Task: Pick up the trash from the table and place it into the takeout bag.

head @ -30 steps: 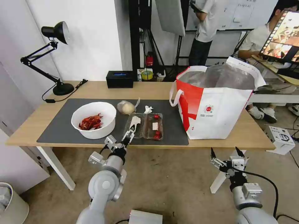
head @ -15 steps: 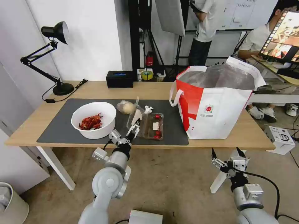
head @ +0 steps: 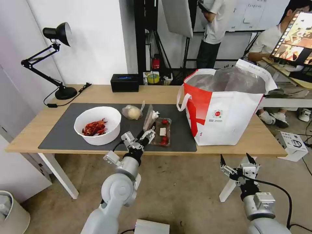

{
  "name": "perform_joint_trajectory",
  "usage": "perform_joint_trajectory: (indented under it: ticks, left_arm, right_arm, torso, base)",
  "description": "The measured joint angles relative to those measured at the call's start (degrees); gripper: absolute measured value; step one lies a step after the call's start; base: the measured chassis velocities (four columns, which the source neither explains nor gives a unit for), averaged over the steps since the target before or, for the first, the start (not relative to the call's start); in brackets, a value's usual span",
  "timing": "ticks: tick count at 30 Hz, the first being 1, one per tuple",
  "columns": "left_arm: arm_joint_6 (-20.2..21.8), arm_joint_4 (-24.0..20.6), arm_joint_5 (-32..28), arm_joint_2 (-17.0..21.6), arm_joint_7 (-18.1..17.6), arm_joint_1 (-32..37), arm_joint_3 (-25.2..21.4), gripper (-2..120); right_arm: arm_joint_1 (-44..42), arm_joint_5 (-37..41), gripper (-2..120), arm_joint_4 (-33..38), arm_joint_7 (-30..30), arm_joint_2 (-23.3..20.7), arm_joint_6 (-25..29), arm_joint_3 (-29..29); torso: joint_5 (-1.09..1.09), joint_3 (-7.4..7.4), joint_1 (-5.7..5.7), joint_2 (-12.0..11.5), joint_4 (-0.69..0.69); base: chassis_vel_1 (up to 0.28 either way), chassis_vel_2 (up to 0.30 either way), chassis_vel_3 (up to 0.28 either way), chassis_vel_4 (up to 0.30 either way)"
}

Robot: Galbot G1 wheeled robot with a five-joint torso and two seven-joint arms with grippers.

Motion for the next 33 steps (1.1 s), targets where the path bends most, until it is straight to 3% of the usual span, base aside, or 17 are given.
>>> perform_joint_trajectory:
  ticks: [3, 13, 15, 18, 21, 22, 25, 30, 32, 33]
  left_arm:
    - [0.0, -0.2, 1.4, 0.0, 1.5, 0.4, 0.2, 60]
    - [0.3, 0.6, 6.9, 0.6, 4.0, 0.5, 1.8, 50]
    - [-0.1, 1.6, 11.1, 1.4, 4.6, -0.1, 2.4, 39]
    - [-0.8, 2.6, 16.1, 2.4, 5.9, -0.5, 3.0, 32]
    - [-2.0, 4.2, 24.0, 3.9, 7.7, -1.1, 3.5, 17]
    - [-2.0, 4.2, 24.0, 3.9, 7.7, -1.1, 3.5, 17]
    - [-3.4, 5.6, 29.3, 5.0, 8.8, -1.6, 3.5, 3]
    - [-4.5, 6.0, 31.7, 5.4, 9.4, -1.8, 3.6, 0]
    - [-5.3, 6.4, 33.5, 5.4, 9.8, -1.8, 4.1, 0]
    - [-5.3, 6.4, 33.5, 5.4, 9.8, -1.8, 4.1, 0]
  right_arm:
    - [0.0, 0.0, 100, 0.0, 0.0, 0.0, 0.0, -0.1]
    - [-0.1, -0.1, 100, 0.3, -0.1, 0.0, 0.2, -0.5]
    - [-0.1, 0.3, 100, 0.7, -0.2, 0.0, 0.2, -1.0]
    - [0.1, 1.2, 100, 1.1, -0.4, -0.2, 0.1, -1.6]
    - [0.4, 3.6, 100, 2.0, -1.3, -0.4, -0.3, -2.9]
    - [0.4, 3.6, 100, 2.0, -1.3, -0.4, -0.3, -2.9]
    - [0.7, 7.9, 100, 3.4, -2.4, -1.0, -1.1, -4.3]
    - [1.5, 15.3, 100, 5.3, -2.5, -1.6, -3.3, -6.1]
    - [2.9, 25.5, 100, 7.3, -0.9, -2.0, -6.7, -8.0]
    - [2.9, 25.5, 100, 7.3, -0.9, -2.0, -6.7, -8.0]
  torso:
    - [0.00, 0.00, 0.00, 0.0, 0.00]
    - [0.00, 0.00, 0.00, 0.0, 0.00]
    - [0.00, 0.00, 0.00, 0.0, 0.00]
    - [0.00, 0.00, 0.00, 0.0, 0.00]
    - [0.00, 0.00, 0.00, 0.0, 0.00]
    - [0.00, 0.00, 0.00, 0.0, 0.00]
    - [0.00, 0.00, 0.00, 0.0, 0.00]
    - [0.00, 0.00, 0.00, 0.0, 0.00]
    - [-0.01, 0.00, 0.00, 0.0, 0.00]
    - [-0.01, 0.00, 0.00, 0.0, 0.00]
  base:
    - [0.000, 0.000, 0.000, 0.000]
    - [0.000, 0.000, 0.000, 0.000]
    - [0.000, 0.000, 0.000, 0.000]
    - [0.000, 0.000, 0.000, 0.000]
    - [0.000, 0.000, 0.000, 0.000]
    - [0.000, 0.000, 0.000, 0.000]
    - [0.000, 0.000, 0.000, 0.000]
    - [0.000, 0.000, 0.000, 0.000]
    - [0.000, 0.000, 0.000, 0.000]
    - [0.000, 0.000, 0.000, 0.000]
